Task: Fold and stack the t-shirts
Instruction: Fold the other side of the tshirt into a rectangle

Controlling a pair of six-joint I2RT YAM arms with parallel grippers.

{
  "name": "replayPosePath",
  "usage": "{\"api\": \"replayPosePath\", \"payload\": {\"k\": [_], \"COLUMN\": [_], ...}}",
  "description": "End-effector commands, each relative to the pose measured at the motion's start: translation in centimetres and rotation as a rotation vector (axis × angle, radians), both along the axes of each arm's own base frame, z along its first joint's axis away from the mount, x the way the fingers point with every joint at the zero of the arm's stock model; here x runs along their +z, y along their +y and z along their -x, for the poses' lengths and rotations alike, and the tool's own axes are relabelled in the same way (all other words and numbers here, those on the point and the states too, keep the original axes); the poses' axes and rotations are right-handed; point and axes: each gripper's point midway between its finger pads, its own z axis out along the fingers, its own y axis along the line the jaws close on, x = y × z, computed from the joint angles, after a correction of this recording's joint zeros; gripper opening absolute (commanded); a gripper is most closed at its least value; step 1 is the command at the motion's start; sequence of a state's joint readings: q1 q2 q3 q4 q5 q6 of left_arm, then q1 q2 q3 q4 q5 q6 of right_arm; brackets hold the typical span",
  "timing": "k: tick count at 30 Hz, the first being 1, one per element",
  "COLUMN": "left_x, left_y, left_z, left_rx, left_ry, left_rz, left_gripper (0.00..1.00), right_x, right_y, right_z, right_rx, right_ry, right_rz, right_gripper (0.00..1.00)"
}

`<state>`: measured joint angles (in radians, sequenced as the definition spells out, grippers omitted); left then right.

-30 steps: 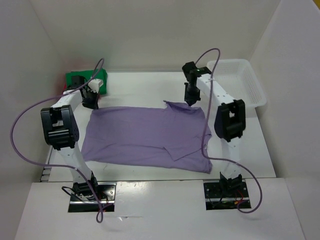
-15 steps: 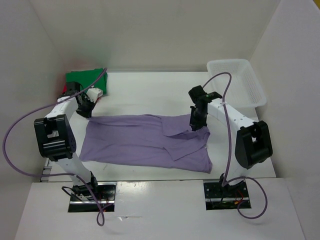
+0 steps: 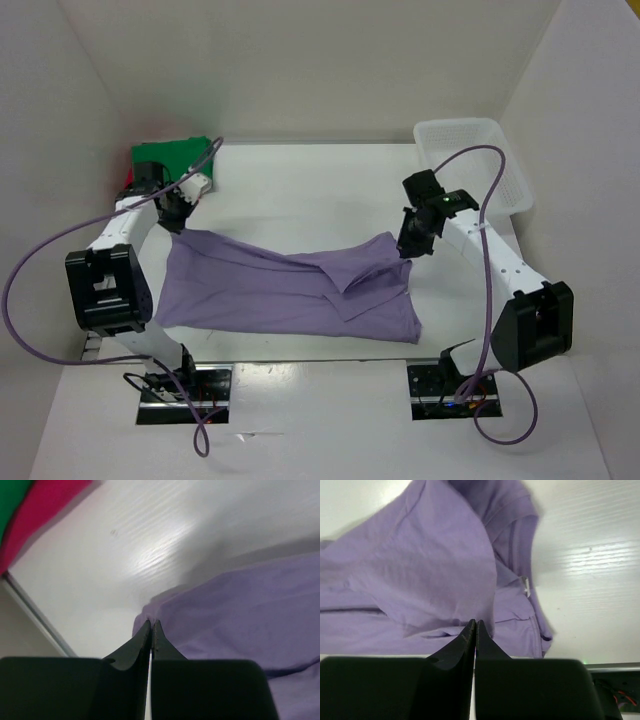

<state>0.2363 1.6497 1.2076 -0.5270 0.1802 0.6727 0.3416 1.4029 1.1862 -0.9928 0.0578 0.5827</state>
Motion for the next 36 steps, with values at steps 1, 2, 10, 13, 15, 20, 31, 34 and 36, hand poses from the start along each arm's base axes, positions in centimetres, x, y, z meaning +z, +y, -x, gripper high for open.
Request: {"api": "replayPosePath", "payload": {"k": [1,2,10,13,15,20,31,34,36], "left_x": [2.2,1.9,7.6,6.2,3.7,-0.2,-1.3,1.3,4.1], "left_y": [-3.6,-4.0,-3.2,-3.9,-3.3,-1.7,-2.1,-2.4,-2.0], "left_z": [-3.3,-3.9,-4.0,-1.1,1.5,6.9,6.3,1.8,-2.1], "left_rx": [-0.067,-0.069,-0.112,-0.189,-0.205,-0.232,-0.196,-0.122,-0.085], "left_ry": [-0.098,-0.092,-0.232,-0.162,-0.061,0.09,0.081,-0.01,-0.126], "left_rz": [0.043,0.05,-0.041,-0.051,-0.051,-0.054,0.023,0.115,0.131], "left_gripper": [0.0,0.0,0.0,0.0,0.0,0.0,0.0,0.0,0.0], "right_x": [3.0,2.8,3.3,2.5,1.9,1.0,1.1,3.3,5.5], "right_y": [-1.1,-0.6,-1.2,-1.1,-1.2,-1.6,-0.7,-0.4,-0.5], "right_z": [-3.2,-3.9,-3.1,-0.6,1.2,5.0,1.8,-4.5,-9.5], "right_rx": [-0.042,-0.038,-0.045,-0.038,-0.059,-0.081,-0.013,0.01,-0.005], "right_ry": [-0.111,-0.106,-0.12,-0.076,-0.045,0.039,-0.002,-0.092,-0.176], "right_rz": [-0.041,-0.05,-0.081,-0.112,-0.125,-0.138,-0.156,-0.107,-0.077], "right_gripper": [0.0,0.0,0.0,0.0,0.0,0.0,0.0,0.0,0.0]}}
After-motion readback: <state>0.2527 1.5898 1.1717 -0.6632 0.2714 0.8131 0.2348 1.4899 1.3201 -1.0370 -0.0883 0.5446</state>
